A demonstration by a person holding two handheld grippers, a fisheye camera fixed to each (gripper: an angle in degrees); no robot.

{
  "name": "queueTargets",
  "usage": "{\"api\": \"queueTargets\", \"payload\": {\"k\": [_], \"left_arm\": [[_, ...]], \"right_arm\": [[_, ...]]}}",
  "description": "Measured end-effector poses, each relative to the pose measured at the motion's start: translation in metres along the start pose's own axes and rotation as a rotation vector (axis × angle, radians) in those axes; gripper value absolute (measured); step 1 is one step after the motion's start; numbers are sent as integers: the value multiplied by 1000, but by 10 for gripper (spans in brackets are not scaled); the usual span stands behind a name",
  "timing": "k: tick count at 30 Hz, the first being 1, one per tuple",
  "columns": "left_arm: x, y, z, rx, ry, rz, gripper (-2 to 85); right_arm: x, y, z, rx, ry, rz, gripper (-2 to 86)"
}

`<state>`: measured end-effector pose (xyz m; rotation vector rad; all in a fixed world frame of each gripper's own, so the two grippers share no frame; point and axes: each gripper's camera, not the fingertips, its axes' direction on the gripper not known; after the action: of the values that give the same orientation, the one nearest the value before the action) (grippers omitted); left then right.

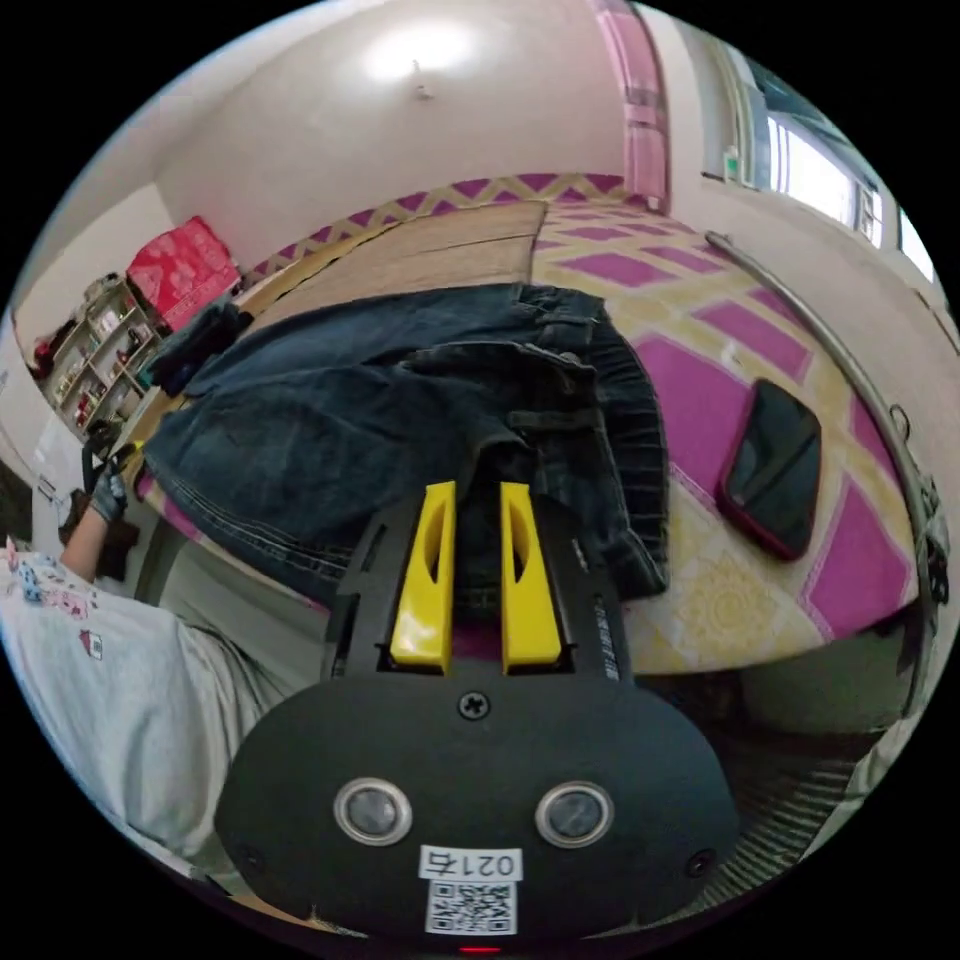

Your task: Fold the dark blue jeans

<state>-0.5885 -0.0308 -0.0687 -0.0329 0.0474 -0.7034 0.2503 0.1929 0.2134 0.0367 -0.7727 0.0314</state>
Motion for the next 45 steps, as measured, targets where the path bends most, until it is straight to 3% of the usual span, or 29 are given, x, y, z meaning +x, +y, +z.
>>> {"api": "queueTargets", "payload": {"k": [5,8,10,12,16,21,24,27,45], "left_arm": [[30,36,-22,-46,100,56,-8],[47,52,-16,-89,144,65,-6],[53,58,-10,-96,188,48,-6],[58,62,-8,-83,188,35,-6],[56,71,-14,-48,158,-43,8],[39,83,-20,-54,218,-165,48],[31,84,-13,-72,243,-218,63],[26,80,-1,-93,279,-257,77],[13,37,46,-35,321,-311,74]], "right_arm": [[33,29,-42,154,-30,159,6],[43,31,-55,238,-31,137,3],[49,20,-46,190,-26,119,1],[65,7,-17,3,71,167,-3],[75,23,-52,165,12,234,6],[118,88,-70,243,-234,560,77],[139,113,-45,224,-446,704,96],[152,121,-38,274,-528,775,98],[145,105,-17,231,-576,717,88]]}}
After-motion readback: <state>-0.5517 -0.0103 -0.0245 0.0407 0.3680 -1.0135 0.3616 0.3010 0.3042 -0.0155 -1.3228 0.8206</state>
